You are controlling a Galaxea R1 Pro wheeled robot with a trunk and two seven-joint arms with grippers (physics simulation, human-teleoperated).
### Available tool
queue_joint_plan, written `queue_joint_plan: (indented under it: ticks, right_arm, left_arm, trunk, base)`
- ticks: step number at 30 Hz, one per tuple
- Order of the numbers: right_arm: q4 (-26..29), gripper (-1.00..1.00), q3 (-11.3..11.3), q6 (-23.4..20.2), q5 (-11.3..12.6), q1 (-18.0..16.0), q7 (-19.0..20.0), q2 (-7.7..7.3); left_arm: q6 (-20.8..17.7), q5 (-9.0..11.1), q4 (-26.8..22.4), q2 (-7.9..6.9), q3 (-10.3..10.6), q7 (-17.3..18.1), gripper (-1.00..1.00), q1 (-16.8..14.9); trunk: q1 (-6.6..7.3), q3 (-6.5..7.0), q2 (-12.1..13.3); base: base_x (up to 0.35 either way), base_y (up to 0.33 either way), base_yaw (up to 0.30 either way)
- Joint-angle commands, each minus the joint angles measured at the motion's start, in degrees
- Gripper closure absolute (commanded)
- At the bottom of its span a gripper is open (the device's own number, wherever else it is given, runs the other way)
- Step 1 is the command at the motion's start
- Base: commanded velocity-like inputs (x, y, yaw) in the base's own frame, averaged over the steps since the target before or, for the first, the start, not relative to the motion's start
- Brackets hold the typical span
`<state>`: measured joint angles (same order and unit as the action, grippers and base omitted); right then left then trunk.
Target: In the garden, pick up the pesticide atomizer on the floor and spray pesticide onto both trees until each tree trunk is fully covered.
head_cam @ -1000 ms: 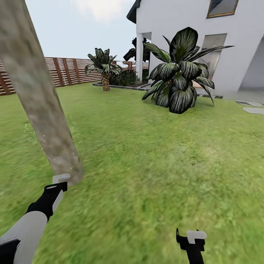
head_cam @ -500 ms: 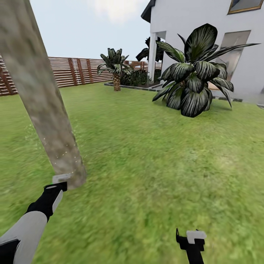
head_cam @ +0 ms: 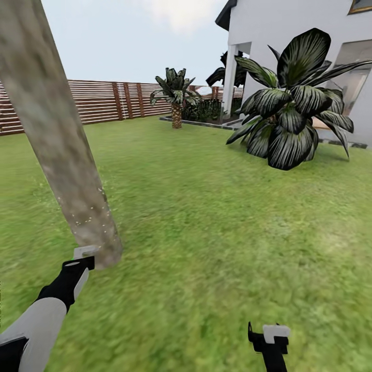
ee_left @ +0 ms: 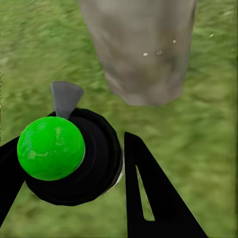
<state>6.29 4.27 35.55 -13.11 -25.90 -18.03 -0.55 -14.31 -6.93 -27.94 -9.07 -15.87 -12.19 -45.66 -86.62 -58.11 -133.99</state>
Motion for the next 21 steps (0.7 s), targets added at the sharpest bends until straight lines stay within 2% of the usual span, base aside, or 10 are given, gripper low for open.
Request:
queue_joint_plan:
  ticks: [1, 10, 15, 17, 20, 21]
  right_arm:
    - [-0.05, -1.0, 0.44, 0.13, -0.6, -0.02, -0.16, 0.02]
    - [-0.05, -1.0, 0.47, 0.13, -0.6, -0.02, -0.16, -0.05]
    - [-0.05, -1.0, 0.47, 0.13, -0.6, -0.03, -0.16, -0.07]
    - [-0.05, -1.0, 0.47, 0.13, -0.6, -0.03, -0.16, -0.07]
    - [-0.05, -1.0, 0.47, 0.18, -0.6, -0.02, -0.16, -0.14]
    - [-0.05, -1.0, 0.47, 0.2, -0.6, -0.02, -0.16, -0.15]
  left_arm:
    - [-0.36, -0.62, -0.09, 0.05, -0.21, 0.06, 1.0, -0.04]
    - [-0.45, -0.47, -0.75, 0.44, -0.16, 0.2, 1.0, -0.04]
    - [-1.01, -0.36, -2.1, 0.4, 0.08, 1.44, 1.0, -0.84]
    - [-1.36, -0.42, -2.98, 0.62, 0.26, 4.17, 1.0, -1.36]
    - [-7.6, -0.86, -4.82, -0.08, 0.42, 12.51, 1.0, -6.05]
    - [-8.06, -1.0, -4.85, -0.43, 0.49, 13.3, 1.0, -7.04]
  trunk:
    - [0.0, -0.05, -0.02]
    - [0.0, -0.05, -0.02]
    - [0.0, -0.05, -0.02]
    - [0.0, -0.05, -0.02]
    - [0.0, -0.05, -0.02]
    - [0.0, -0.05, -0.02]
  base:
    - [0.146, -0.241, 0.246]
    - [0.066, -0.256, 0.274]
    - [0.0, -0.036, 0.255]
    - [0.0, -0.001, 0.061]
    - [0.0, 0.0, 0.007]
    - [0.0, 0.0, 0.0]
